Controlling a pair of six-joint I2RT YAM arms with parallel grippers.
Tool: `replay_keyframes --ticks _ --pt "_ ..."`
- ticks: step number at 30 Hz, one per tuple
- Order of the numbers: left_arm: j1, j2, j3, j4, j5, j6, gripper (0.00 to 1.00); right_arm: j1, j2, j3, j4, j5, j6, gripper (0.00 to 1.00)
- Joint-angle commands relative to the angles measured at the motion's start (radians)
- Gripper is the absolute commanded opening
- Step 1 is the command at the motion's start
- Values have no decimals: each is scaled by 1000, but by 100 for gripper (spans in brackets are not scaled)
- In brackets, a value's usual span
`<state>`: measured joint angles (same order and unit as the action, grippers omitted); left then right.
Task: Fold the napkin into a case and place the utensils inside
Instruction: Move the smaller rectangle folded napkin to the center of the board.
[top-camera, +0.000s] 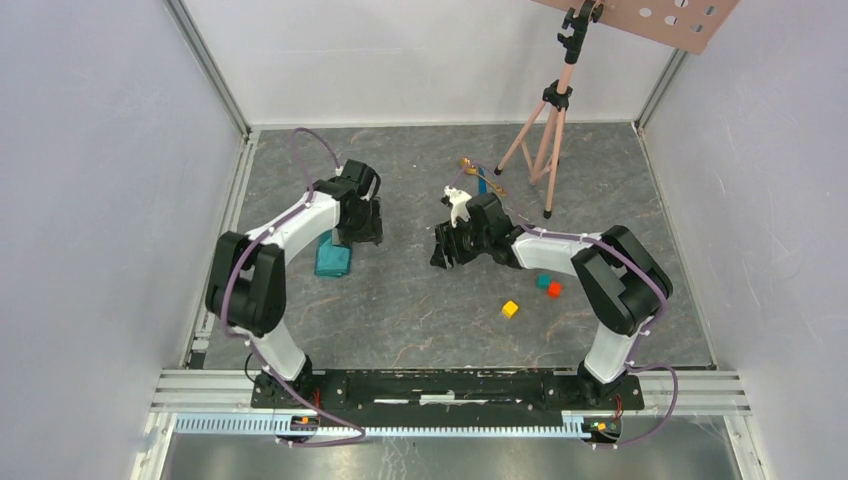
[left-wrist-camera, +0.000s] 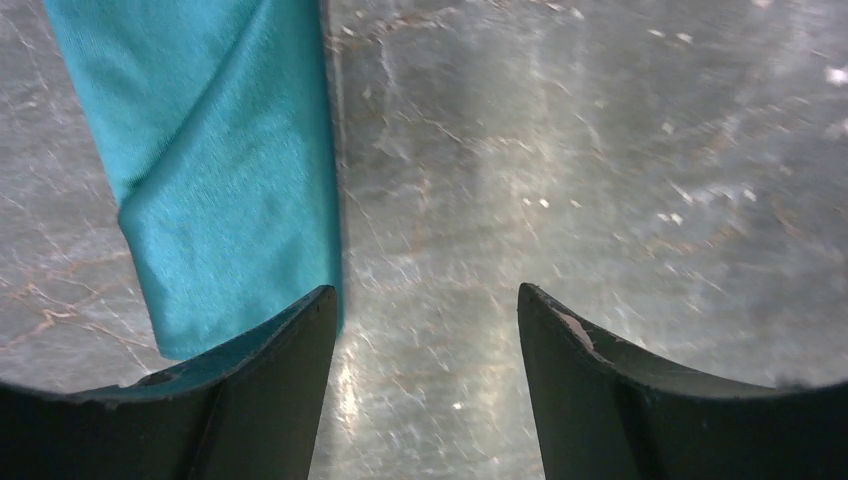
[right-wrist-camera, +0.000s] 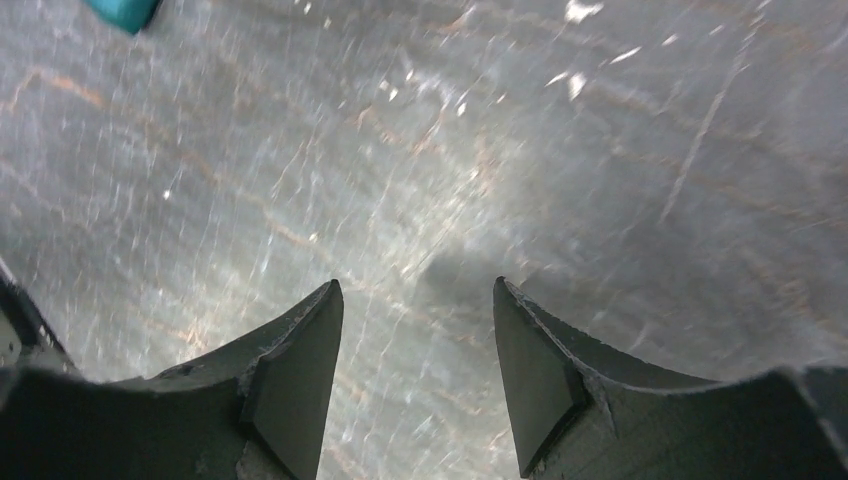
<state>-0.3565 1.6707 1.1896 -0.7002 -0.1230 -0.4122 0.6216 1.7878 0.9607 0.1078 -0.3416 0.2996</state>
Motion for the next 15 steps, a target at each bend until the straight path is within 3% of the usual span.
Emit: replay_keyframes --ticks 1,9,15 --pt "5 95 100 -64 -118 82 73 26 -80 -46 74 -42 -5 63" --pt "40 202 199 -111 -215 93 67 53 -119 -109 130 -79 7 62" --pt "100 238 183 -91 -183 120 64 53 -130 -122 151 -94 12 62"
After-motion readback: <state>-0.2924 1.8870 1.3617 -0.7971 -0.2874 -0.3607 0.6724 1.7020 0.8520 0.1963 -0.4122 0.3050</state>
